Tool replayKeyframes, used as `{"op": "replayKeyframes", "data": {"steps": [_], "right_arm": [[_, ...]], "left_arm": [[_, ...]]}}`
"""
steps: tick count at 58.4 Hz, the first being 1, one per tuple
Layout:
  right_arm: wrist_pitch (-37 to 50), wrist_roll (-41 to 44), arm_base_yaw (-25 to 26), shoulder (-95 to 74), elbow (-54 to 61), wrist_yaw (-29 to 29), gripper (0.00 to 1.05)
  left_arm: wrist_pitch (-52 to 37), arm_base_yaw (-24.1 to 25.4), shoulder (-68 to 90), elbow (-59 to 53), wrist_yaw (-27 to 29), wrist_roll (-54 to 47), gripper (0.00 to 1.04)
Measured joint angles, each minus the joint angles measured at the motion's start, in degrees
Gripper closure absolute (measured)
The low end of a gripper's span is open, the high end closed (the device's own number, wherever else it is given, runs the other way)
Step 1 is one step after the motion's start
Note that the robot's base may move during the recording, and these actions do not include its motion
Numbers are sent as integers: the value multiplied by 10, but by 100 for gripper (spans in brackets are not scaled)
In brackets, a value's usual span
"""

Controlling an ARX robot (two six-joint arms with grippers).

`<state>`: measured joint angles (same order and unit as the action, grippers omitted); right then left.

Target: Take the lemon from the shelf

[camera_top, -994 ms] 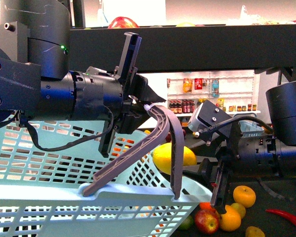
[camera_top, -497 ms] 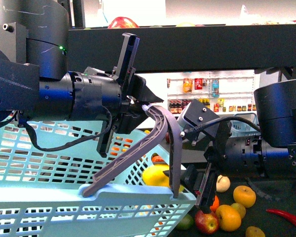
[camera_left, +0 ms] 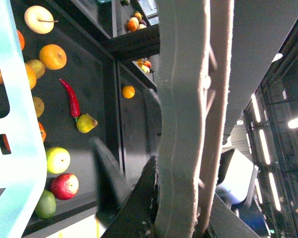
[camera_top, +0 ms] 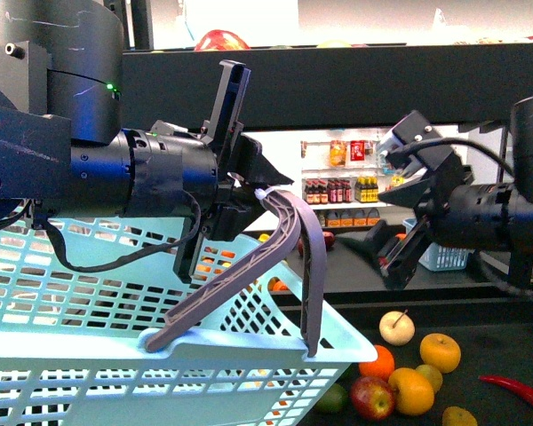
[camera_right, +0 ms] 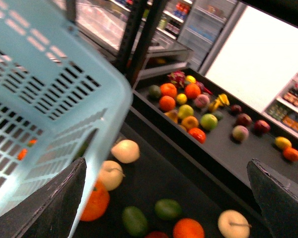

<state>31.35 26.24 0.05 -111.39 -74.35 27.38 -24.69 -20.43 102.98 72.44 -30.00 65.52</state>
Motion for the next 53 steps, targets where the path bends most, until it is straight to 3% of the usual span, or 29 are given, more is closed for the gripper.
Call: {"op": "replayKeyframes", "data": {"steps": [14,27,42,53], "right_arm": [[-88,-28,42,-78,-29,-109,7],[-194,-118,8,-158,-56,-249,7],[-287,-269,-40,-241,-115,-319,7],[-359,-411,-61,-308,-198,-337,7]], "left_arm": [[0,0,0,0,0,1,95],[0,0,0,0,0,0,95],[0,0,0,0,0,0,95],[0,0,0,0,0,0,95]]}}
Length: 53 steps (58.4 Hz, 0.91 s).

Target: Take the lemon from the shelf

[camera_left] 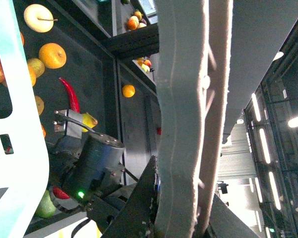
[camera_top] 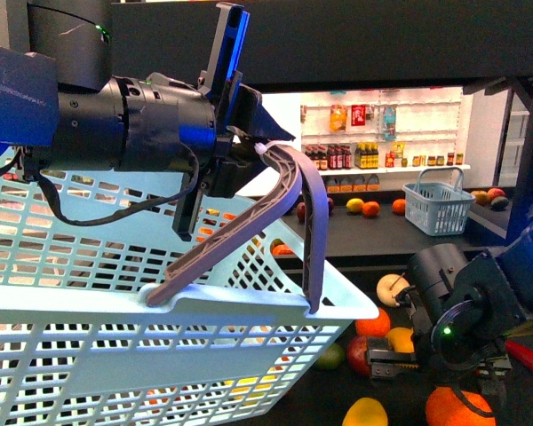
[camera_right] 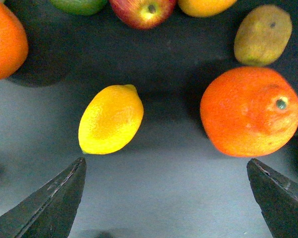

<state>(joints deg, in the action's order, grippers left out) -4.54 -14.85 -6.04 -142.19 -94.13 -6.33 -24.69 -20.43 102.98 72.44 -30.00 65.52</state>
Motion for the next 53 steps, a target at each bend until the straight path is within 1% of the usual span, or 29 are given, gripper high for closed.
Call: {"op": "replayKeyframes", "data": {"steps": [9,19,36,53], "right_arm": [[-61,-114,-9,-64,-75,-1,7],[-104,-195,-21,-132,-154,-5,7],[-130,-244,-36,-202,-266,-27,7],[-206,-269,-41,-280,-409,-33,7]], "left_arm": [[0,0,0,0,0,0,95],[0,0,0,0,0,0,95],[0,0,0,0,0,0,95],[0,0,0,0,0,0,95]]}}
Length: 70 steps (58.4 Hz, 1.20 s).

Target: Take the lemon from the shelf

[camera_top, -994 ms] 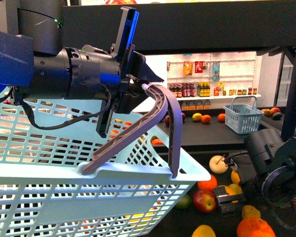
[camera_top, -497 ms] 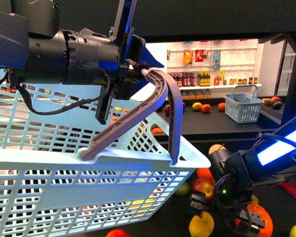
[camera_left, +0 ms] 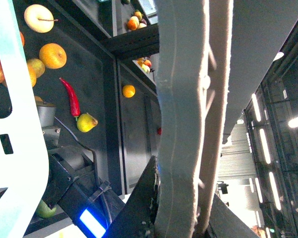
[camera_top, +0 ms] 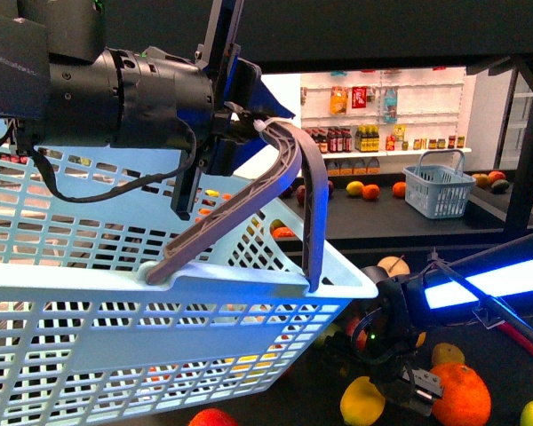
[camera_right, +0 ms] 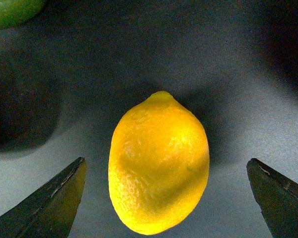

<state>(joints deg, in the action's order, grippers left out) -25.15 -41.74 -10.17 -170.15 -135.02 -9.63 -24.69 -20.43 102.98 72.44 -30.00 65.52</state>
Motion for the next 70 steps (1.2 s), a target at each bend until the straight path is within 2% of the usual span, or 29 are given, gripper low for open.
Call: {"op": "replayKeyframes", "data": {"steps": [24,40,45,54,59,70], "right_arm": [[-122,-7,-3,-136,-231,-7,7],[-139,-7,-4,-167,-293,-11,8],[-139,-5,-5,-167,-304,-15,18],[-140,-3,-5,-167,-309,-13,47],[-141,-3,-5,-167,-309,-12,51],[-142,-3,-4,-167,-309,-8,52]], "left_arm": [[0,0,0,0,0,0,95],[0,0,0,0,0,0,95],[0,0,0,0,0,0,95],[0,0,0,0,0,0,95],[0,0,0,0,0,0,95],[0,0,0,0,0,0,95]]}}
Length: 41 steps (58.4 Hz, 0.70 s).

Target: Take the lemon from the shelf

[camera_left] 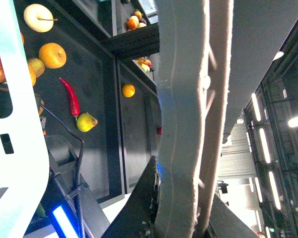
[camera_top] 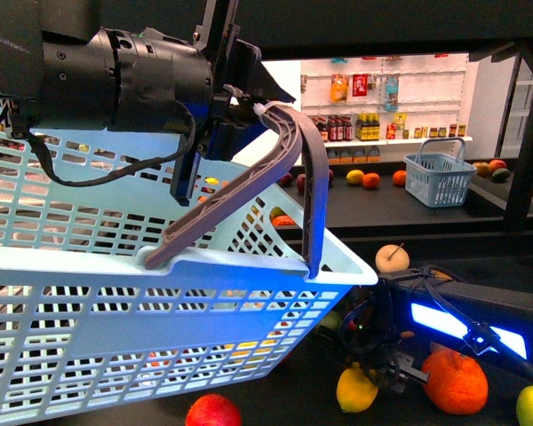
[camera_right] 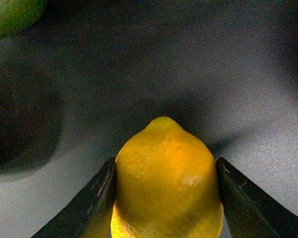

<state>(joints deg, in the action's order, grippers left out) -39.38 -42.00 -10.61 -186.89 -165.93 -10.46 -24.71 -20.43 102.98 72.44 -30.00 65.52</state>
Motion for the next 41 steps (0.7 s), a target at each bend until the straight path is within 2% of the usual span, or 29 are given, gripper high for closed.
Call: {"op": "replayKeyframes", "data": {"steps": [15,23,24,41], "right_arm": [[12,11,5,7,11,-3,52],[125,45,15,89,166,-29,52],[208,78,41,197,322,-28,53],[306,140,104,393,542,-2,53]], "left_arm": [[0,0,0,0,0,0,95],[0,0,0,0,0,0,95],[0,0,0,0,0,0,95],[0,0,0,0,0,0,95]]}}
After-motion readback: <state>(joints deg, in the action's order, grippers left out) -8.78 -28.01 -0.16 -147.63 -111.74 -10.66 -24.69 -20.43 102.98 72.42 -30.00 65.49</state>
